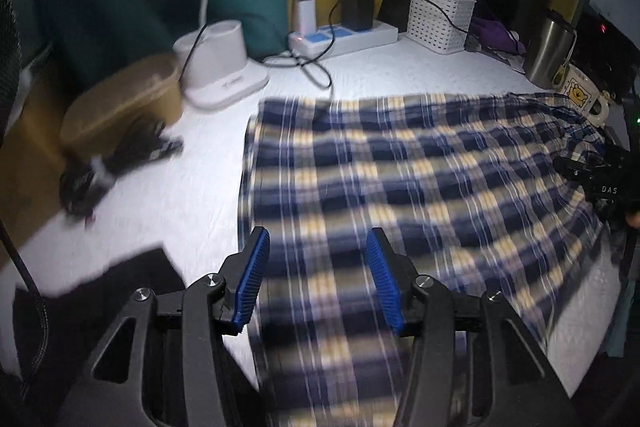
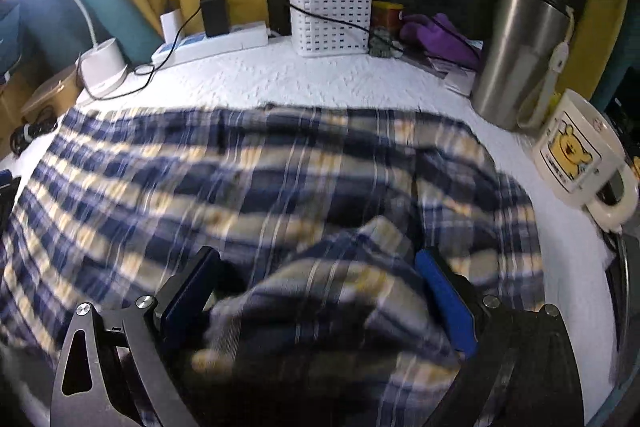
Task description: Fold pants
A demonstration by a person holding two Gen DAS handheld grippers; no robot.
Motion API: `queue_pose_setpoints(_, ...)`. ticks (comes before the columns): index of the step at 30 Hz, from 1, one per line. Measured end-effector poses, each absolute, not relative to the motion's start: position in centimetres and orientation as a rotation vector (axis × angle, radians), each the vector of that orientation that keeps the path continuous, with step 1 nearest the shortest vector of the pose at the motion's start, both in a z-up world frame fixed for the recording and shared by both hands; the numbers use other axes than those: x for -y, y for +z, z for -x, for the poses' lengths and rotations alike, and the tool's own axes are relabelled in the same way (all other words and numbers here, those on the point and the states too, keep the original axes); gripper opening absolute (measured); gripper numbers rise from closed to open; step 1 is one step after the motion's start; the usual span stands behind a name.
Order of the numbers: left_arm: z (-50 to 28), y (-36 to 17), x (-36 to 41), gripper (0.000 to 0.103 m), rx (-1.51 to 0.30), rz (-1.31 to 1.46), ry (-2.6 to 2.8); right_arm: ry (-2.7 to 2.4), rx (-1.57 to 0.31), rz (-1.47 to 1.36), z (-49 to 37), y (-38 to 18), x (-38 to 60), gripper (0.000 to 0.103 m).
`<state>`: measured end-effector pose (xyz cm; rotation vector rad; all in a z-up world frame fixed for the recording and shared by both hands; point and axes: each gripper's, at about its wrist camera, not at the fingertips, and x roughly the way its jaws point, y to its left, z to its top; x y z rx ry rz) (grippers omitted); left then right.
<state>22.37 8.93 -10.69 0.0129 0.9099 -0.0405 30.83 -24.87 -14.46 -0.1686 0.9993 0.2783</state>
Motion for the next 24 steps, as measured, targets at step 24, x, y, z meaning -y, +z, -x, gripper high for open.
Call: queue_pose_setpoints(24,-16.2,-11.5,-1.8,0.057,-0.855,-0.012,-0.184,0.279,-0.996,0.212,-24.2,-13.8,26.0,0.098)
